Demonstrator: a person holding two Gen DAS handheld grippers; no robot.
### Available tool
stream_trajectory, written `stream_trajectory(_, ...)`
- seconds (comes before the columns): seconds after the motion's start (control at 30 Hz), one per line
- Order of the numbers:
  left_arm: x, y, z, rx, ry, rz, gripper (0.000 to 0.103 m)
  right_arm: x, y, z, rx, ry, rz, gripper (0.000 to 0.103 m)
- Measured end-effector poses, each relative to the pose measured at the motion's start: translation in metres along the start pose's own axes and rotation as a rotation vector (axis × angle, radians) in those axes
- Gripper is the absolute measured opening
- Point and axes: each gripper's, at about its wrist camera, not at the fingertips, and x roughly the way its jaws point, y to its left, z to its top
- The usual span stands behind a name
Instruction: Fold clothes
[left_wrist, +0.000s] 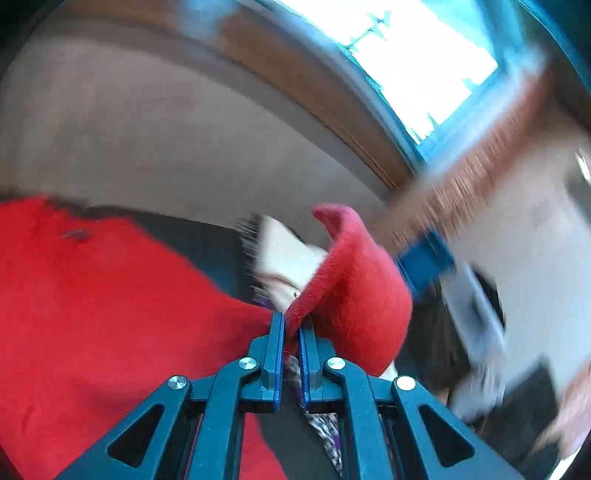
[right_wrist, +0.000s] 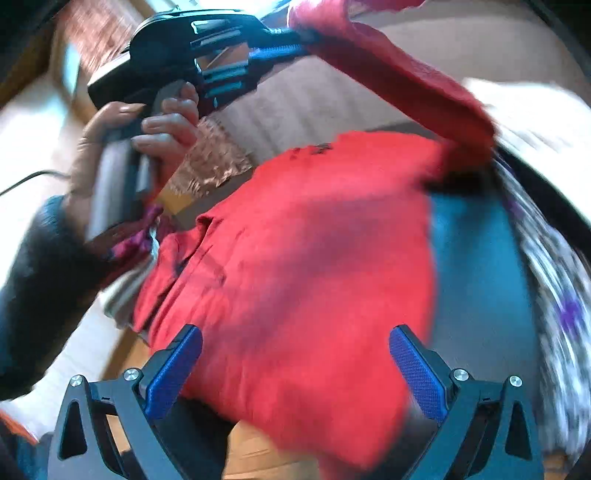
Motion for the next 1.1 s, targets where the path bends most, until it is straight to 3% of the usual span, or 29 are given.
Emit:
stream_trajectory(0.17,-0.042,0.082,-0.014,-0.163,-0.080,0.122,0.006,0.069,0.019,0.053,-0.155,0.015,-0.125,0.102)
stream_trajectory(0.4,-0.081,0.158,-0.040,-0.291,-0.098,0.254,0.007,0.135,0.006,0.059,-0.230,0.148,-0.242,0.103)
stream_trajectory(0.57,-0.115,0.188,-0.058,-0.347,-0.110,0.198,0.030,0.134,0.006,0.052,-0.255,0.134,-0.255,0.103)
stream_trajectory(0.7,-0.121,0.221,-0.078,-0.491,-0.115,0.132,0.041,0.133,0.015,0.051,-0.300,0.142,-0.307,0.103)
stream_trajectory(0.87,-0.114,0.245,-0.094,-0.650,-0.112,0.038,0.057,0.130,0.011,0.050,-0.275,0.127,-0.278,0.103)
stream_trajectory(0.97,-0.102,0.246,-0.092,-0.670,-0.100,0.033,0.059,0.133,0.011,0.052,-0.270,0.123,-0.272,0.103)
stream_trajectory(1.1,-0.079,0.233,-0.073,-0.609,-0.099,0.111,0.054,0.133,0.008,0.053,-0.252,0.114,-0.248,0.103)
